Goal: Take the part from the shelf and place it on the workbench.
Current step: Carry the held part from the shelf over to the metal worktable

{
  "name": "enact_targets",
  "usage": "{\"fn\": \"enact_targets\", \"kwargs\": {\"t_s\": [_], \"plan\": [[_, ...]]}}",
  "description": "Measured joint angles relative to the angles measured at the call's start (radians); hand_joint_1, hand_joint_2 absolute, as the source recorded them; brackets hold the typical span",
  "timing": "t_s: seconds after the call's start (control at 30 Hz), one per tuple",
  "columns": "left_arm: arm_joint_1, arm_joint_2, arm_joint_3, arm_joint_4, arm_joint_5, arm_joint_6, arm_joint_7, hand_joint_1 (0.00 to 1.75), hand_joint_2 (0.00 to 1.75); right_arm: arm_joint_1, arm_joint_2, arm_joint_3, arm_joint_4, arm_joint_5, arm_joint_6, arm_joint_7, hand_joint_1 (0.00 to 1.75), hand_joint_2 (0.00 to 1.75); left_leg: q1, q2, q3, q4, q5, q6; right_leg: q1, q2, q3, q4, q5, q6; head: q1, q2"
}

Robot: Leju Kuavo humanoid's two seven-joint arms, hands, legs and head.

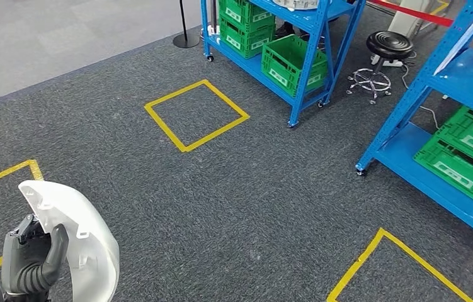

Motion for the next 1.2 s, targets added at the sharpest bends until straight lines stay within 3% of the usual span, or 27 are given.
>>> {"fn": "enact_targets", "kwargs": {"t_s": [0.07, 0.13, 0.17, 0.23, 0.3, 0.37, 0.4, 0.43, 0.5, 0.53, 0.6, 0.7, 0.73, 0.8, 0.87, 0.9, 0.93, 0.97, 1.0, 1.1, 1.17, 1.2], "plan": [[-0.016, -0.001, 0.0, 0.007, 0.0, -0.005, 0.0, 1.75, 1.75, -0.001, -0.003, -0.006, 0.0, -0.013, -0.005, 0.005, 0.0, 0.0, 0.0, -0.018, -0.004, 0.0, 0.001, -0.009, 0.005, 0.022, 0.032, -0.077, 0.023, -0.007, 0.0, 0.0], [-0.031, -0.002, 0.0, 0.015, 0.0, -0.008, 0.0, 1.75, 1.75, -0.003, -0.004, -0.016, 0.0, -0.028, -0.01, 0.014, 0.0, 0.0, 0.002, -0.035, -0.009, -0.004, 0.005, -0.022, 0.007, 0.008, 0.034, -0.087, 0.024, -0.015, 0.0, 0.0], [-0.036, -0.003, -0.001, 0.017, -0.002, -0.01, -0.001, 1.75, 1.75, -0.004, -0.004, -0.022, 0.0, -0.037, -0.013, 0.019, 0.0, 0.0, 0.003, -0.03, -0.012, -0.001, 0.005, -0.027, 0.006, -0.002, 0.037, -0.092, 0.028, -0.021, 0.0, 0.0], [-0.053, -0.004, -0.003, 0.022, -0.01, -0.01, -0.002, 1.75, 1.75, -0.003, -0.004, -0.034, 0.0, -0.053, -0.016, 0.028, 0.0, 0.0, 0.001, 0.012, -0.034, 0.042, -0.023, -0.034, 0.002, -0.022, 0.043, -0.103, 0.037, -0.033, -0.002, 0.0], [-0.071, -0.006, -0.007, 0.028, -0.017, -0.01, -0.001, 1.75, 1.75, 0.002, -0.004, -0.046, 0.0, -0.061, -0.017, 0.036, 0.0, 0.0, 0.002, 0.057, -0.085, 0.152, -0.086, -0.041, 0.001, -0.043, 0.043, -0.106, 0.039, -0.039, -0.004, 0.0], [-0.079, -0.008, -0.011, 0.034, -0.02, -0.008, 0.0, 1.75, 1.75, 0.006, -0.004, -0.054, 0.0, -0.064, -0.017, 0.04, 0.0, 0.0, 0.008, 0.067, -0.131, 0.251, -0.122, -0.051, 0.001, -0.065, 0.041, -0.105, 0.039, -0.04, -0.004, 0.0], [-0.08, -0.009, -0.011, 0.037, -0.021, -0.008, 0.001, 1.75, 1.75, 0.006, -0.004, -0.057, 0.0, -0.065, -0.017, 0.041, 0.0, 0.0, 0.012, 0.07, -0.131, 0.255, -0.112, -0.055, 0.0, -0.076, 0.04, -0.105, 0.038, -0.039, -0.004, 0.0], [-0.081, -0.01, -0.012, 0.04, -0.022, -0.006, 0.002, 1.75, 1.75, 0.006, -0.004, -0.061, 0.0, -0.065, -0.017, 0.041, 0.0, 0.0, 0.016, 0.076, -0.111, 0.218, -0.086, -0.059, -0.002, -0.086, 0.041, -0.103, 0.037, -0.036, -0.004, 0.0], [-0.085, -0.01, -0.015, 0.043, -0.025, 0.0, 0.001, 1.75, 1.75, 0.006, -0.004, -0.066, 0.0, -0.065, -0.016, 0.037, 0.0, 0.0, 0.021, 0.106, -0.04, 0.087, -0.028, -0.065, -0.005, -0.103, 0.042, -0.096, 0.031, -0.025, -0.004, 0.0], [-0.086, -0.01, -0.017, 0.043, -0.027, 0.004, 0.0, 1.75, 1.75, 0.006, -0.006, -0.068, 0.0, -0.063, -0.016, 0.034, 0.0, 0.0, 0.021, 0.122, -0.016, 0.038, -0.013, -0.063, -0.004, -0.109, 0.043, -0.091, 0.026, -0.019, -0.004, 0.0], [-0.088, -0.01, -0.018, 0.043, -0.028, 0.01, -0.001, 1.75, 1.75, 0.005, -0.008, -0.068, 0.0, -0.061, -0.016, 0.029, 0.0, 0.0, 0.02, 0.141, -0.003, 0.003, -0.01, -0.058, 0.0, -0.114, 0.043, -0.084, 0.019, -0.009, -0.003, 0.0], [-0.087, -0.01, -0.018, 0.042, -0.028, 0.014, -0.001, 1.75, 1.75, 0.005, -0.008, -0.069, 0.0, -0.058, -0.014, 0.025, 0.0, 0.0, 0.02, 0.134, -0.004, 0.003, -0.008, -0.048, 0.0, -0.118, 0.044, -0.084, 0.017, -0.004, -0.002, 0.0], [-0.085, -0.01, -0.018, 0.04, -0.028, 0.019, -0.001, 1.75, 1.75, 0.004, -0.008, -0.069, 0.0, -0.054, -0.011, 0.019, 0.0, 0.0, 0.018, 0.124, -0.006, 0.004, -0.008, -0.041, -0.001, -0.124, 0.048, -0.087, 0.017, 0.001, -0.002, 0.0], [-0.072, -0.008, -0.018, 0.024, -0.029, 0.035, -0.002, 1.75, 1.75, 0.002, -0.008, -0.069, 0.0, -0.042, -0.001, -0.003, 0.0, 0.0, 0.016, 0.097, -0.006, 0.003, -0.004, -0.02, -0.007, -0.103, 0.041, -0.054, -0.012, 0.017, 0.0, 0.0], [-0.057, -0.008, -0.017, 0.004, -0.03, 0.045, -0.002, 1.75, 1.75, 0.001, -0.008, -0.068, 0.0, -0.032, 0.009, -0.024, 0.0, 0.0, 0.016, 0.073, -0.007, 0.001, 0.003, -0.006, -0.012, -0.059, -0.01, 0.063, -0.081, 0.025, 0.002, 0.0], [-0.051, -0.008, -0.017, -0.002, -0.032, 0.047, -0.002, 1.75, 1.75, 0.002, -0.008, -0.068, 0.0, -0.03, 0.011, -0.029, 0.0, 0.0, 0.013, 0.063, -0.01, 0.001, 0.004, -0.004, -0.011, -0.048, -0.045, 0.134, -0.111, 0.023, 0.003, 0.0], [-0.044, -0.008, -0.017, -0.007, -0.035, 0.048, 0.0, 1.75, 1.75, 0.002, -0.008, -0.068, 0.0, -0.028, 0.013, -0.031, 0.0, 0.0, 0.01, 0.053, -0.012, 0.001, 0.006, -0.002, -0.009, -0.042, -0.072, 0.186, -0.126, 0.02, 0.003, 0.0], [-0.039, -0.008, -0.017, -0.013, -0.039, 0.048, 0.002, 1.75, 1.75, 0.001, -0.008, -0.068, 0.0, -0.028, 0.014, -0.032, 0.0, 0.0, 0.007, 0.041, -0.014, 0.001, 0.006, -0.001, -0.007, -0.039, -0.085, 0.204, -0.121, 0.015, 0.003, 0.0], [-0.035, -0.008, -0.017, -0.018, -0.044, 0.048, 0.005, 1.75, 1.75, 0.001, -0.008, -0.068, 0.0, -0.028, 0.014, -0.029, 0.0, 0.0, 0.005, 0.029, -0.014, 0.001, 0.007, 0.0, -0.003, -0.036, -0.077, 0.18, -0.096, 0.008, 0.003, 0.0], [-0.035, -0.008, -0.02, -0.032, -0.057, 0.047, 0.021, 1.75, 1.75, -0.001, -0.008, -0.068, 0.0, -0.031, 0.013, -0.01, 0.0, 0.0, 0.004, -0.005, -0.012, 0.002, 0.009, -0.004, 0.008, 0.008, 0.011, -0.019, 0.007, -0.011, 0.003, 0.0], [-0.036, -0.008, -0.023, -0.036, -0.056, 0.044, 0.034, 1.75, 1.75, -0.004, -0.008, -0.068, 0.0, -0.03, 0.014, -0.006, 0.0, 0.0, 0.004, -0.023, -0.016, 0.002, 0.012, -0.014, 0.013, 0.024, 0.036, -0.082, 0.025, -0.017, 0.003, 0.0], [-0.036, -0.009, -0.025, -0.037, -0.056, 0.042, 0.042, 1.75, 1.75, -0.007, -0.008, -0.068, 0.0, -0.028, 0.016, -0.007, 0.0, 0.0, 0.004, -0.032, -0.018, 0.0, 0.014, -0.02, 0.016, 0.016, 0.037, -0.085, 0.026, -0.02, 0.003, 0.0]]}}
